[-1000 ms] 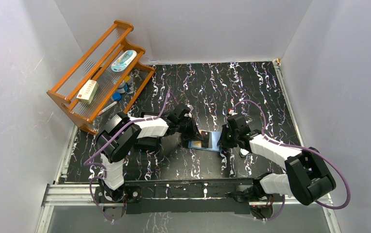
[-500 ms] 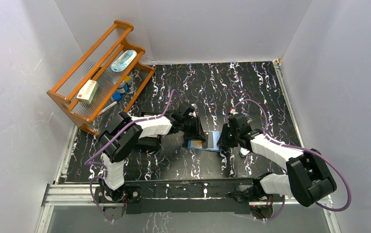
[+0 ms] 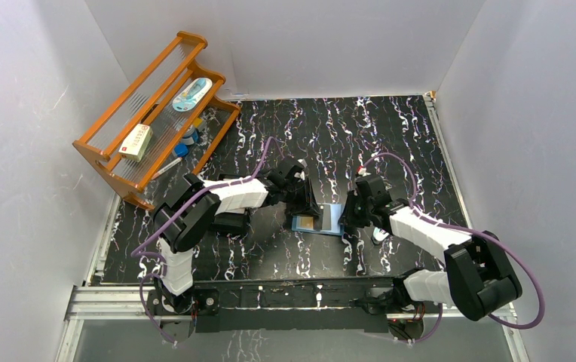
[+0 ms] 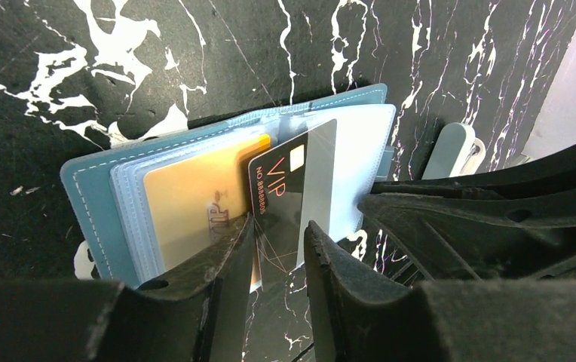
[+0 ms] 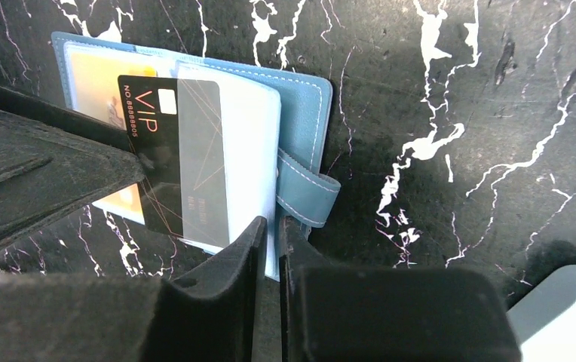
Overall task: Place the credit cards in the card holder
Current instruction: Insert the credit card into the card holder.
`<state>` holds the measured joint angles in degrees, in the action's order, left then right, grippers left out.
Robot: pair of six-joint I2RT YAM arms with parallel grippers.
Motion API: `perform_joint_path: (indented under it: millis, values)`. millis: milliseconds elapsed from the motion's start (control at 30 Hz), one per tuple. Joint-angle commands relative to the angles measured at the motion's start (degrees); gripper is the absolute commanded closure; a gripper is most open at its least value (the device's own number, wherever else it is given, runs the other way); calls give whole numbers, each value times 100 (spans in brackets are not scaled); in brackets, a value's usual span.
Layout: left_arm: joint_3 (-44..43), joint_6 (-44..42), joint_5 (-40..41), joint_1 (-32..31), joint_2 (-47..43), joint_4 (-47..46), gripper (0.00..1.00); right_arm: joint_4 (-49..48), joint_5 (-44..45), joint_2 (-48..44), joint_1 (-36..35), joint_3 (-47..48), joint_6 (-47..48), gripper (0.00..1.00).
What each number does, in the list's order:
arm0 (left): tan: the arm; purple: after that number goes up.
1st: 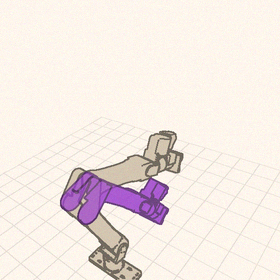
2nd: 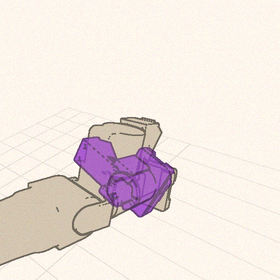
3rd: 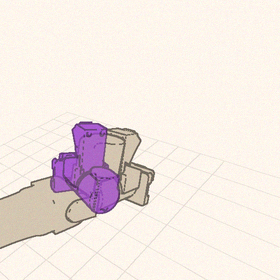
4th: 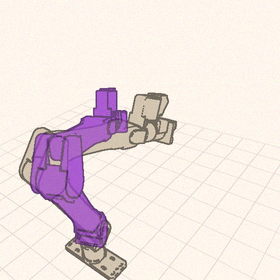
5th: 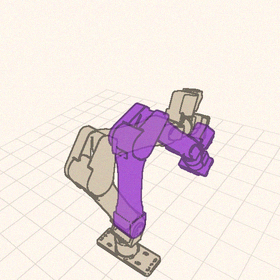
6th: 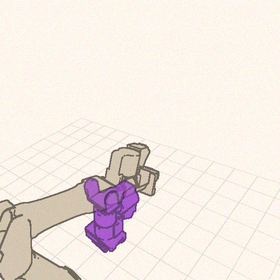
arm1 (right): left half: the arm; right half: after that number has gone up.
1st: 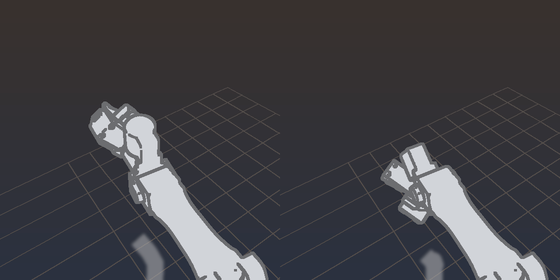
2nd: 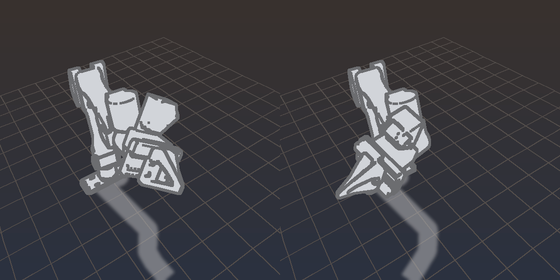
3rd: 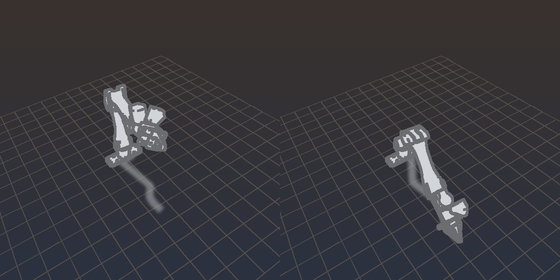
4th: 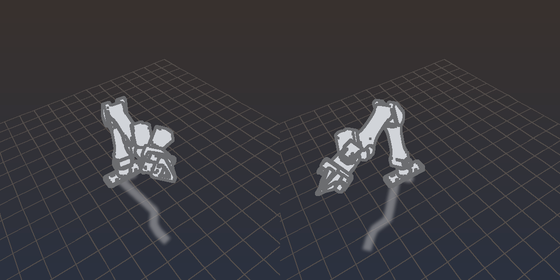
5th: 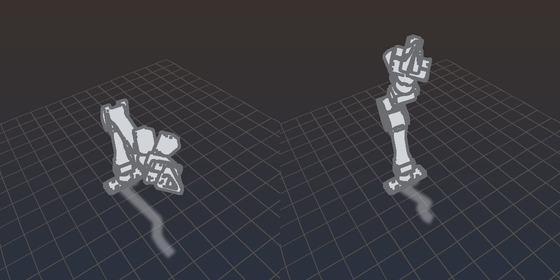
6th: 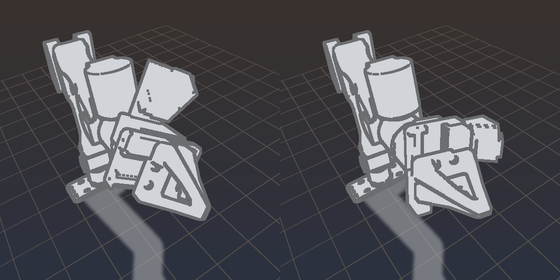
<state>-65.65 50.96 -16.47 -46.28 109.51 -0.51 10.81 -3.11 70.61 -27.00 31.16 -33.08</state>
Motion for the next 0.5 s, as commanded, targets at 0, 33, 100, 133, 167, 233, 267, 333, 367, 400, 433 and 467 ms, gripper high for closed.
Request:
perform_joint_path:
  millis: [0,33,100,133,167,233,267,333,367,400,433,467]
  values:
    - [-252,-87,-97,-64,76,158,71,-413,-127,35,21,-114,-156,82]
    - [-267,-98,-117,-72,97,143,72,-440,-120,32,26,-151,-165,82]
    - [-314,-123,-148,-101,152,122,72,-479,-110,48,22,-210,-173,82]
    - [-340,-144,-170,-116,174,91,72,-506,-107,59,26,-241,-180,82]
    - [-362,-154,-180,-136,187,67,72,-532,-110,70,22,-268,-181,83]
    - [-426,-184,-210,-181,249,52,75,-561,-115,91,26,-306,-181,83]
    - [-486,-211,-253,-195,289,56,76,-562,-111,100,20,-311,-174,83]
    - [-578,-222,-327,-218,368,76,77,-573,-95,99,24,-320,-152,83]
    - [-607,-226,-319,-231,381,85,77,-575,-82,100,23,-321,-136,83]
    - [-621,-234,-296,-253,386,85,77,-572,-65,105,24,-313,-124,83]
    - [-653,-248,-281,-275,379,82,78,-571,-52,112,24,-312,-107,83]
    - [-685,-279,-274,-314,393,93,78,-571,-53,124,28,-308,-96,83]
